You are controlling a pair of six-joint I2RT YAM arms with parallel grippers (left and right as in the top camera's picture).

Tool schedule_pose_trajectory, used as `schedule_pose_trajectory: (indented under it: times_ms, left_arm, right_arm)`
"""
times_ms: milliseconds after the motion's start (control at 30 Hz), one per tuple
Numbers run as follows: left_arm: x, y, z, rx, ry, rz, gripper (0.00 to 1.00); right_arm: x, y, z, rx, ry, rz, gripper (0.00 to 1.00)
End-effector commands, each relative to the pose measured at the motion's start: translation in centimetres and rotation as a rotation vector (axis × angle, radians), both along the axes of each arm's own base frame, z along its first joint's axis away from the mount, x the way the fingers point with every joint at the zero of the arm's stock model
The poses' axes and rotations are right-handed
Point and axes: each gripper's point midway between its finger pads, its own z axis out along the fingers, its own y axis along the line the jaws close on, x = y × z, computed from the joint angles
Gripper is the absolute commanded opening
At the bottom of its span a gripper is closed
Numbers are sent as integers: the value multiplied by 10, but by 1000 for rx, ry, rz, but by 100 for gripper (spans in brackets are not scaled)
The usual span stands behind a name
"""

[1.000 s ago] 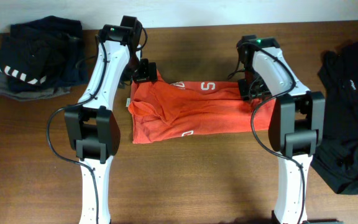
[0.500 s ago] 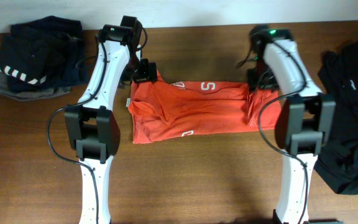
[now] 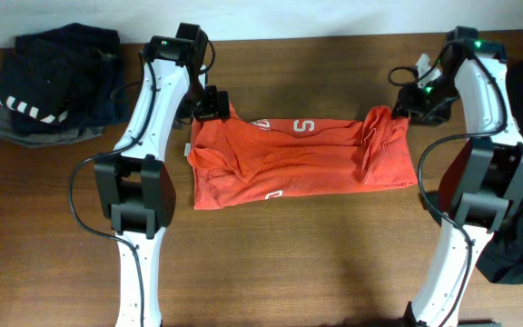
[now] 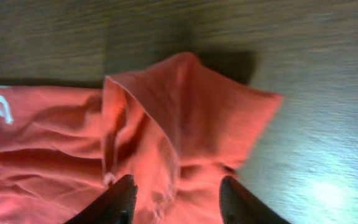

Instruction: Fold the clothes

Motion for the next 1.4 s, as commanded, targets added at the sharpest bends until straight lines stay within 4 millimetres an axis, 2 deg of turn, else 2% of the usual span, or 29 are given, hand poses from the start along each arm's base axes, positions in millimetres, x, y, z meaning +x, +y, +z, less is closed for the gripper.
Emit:
schedule_pose_trajectory:
  times_ms: [0, 200, 267, 433, 533, 700, 733, 900, 1100, 1267, 1300, 1367]
  left_arm:
    - [0, -3, 6, -12, -14, -18, 99]
    - [-1, -3, 6, -11, -10, -18, 99]
    - [-1, -3, 6, -11, -10, -18, 99]
    - [-1, -3, 6, -11, -11, -18, 99]
    - [-1, -3, 6, -11, -11, -18, 99]
    - [-1, -3, 6, -11, -11, -18, 99]
    - [-1, -3, 6, -11, -11, -18, 99]
    - [-1, -3, 6, -11, -11, -18, 99]
    - [0, -3, 6, -12, -15, -18, 99]
    - [2, -3, 7, -14, -22, -18, 99]
    - [2, -3, 7, -14, -21, -18, 99]
    - [2, -3, 7, -14, -22, -18, 99]
  right_arm:
    - [-4, 26, -13, 93, 6, 51, 47]
    - [-11, 38, -45, 96, 34, 46, 47]
    - [-12, 39, -49, 97, 36, 42, 42]
    - [-11, 52, -49, 97, 34, 70, 25]
    - [-11, 62, -49, 94, 34, 94, 18]
    - [-9, 87, -43, 91, 25, 148, 11]
    - [-8, 96, -35, 89, 14, 169, 10]
    - [-7, 108, -10, 59, -9, 198, 12]
    - [-16, 81, -13, -141, 56, 129, 12]
    - [-24, 98, -13, -141, 77, 168, 19]
    - [-27, 106, -13, -141, 87, 187, 25]
    - [-31, 116, -13, -143, 94, 216, 33]
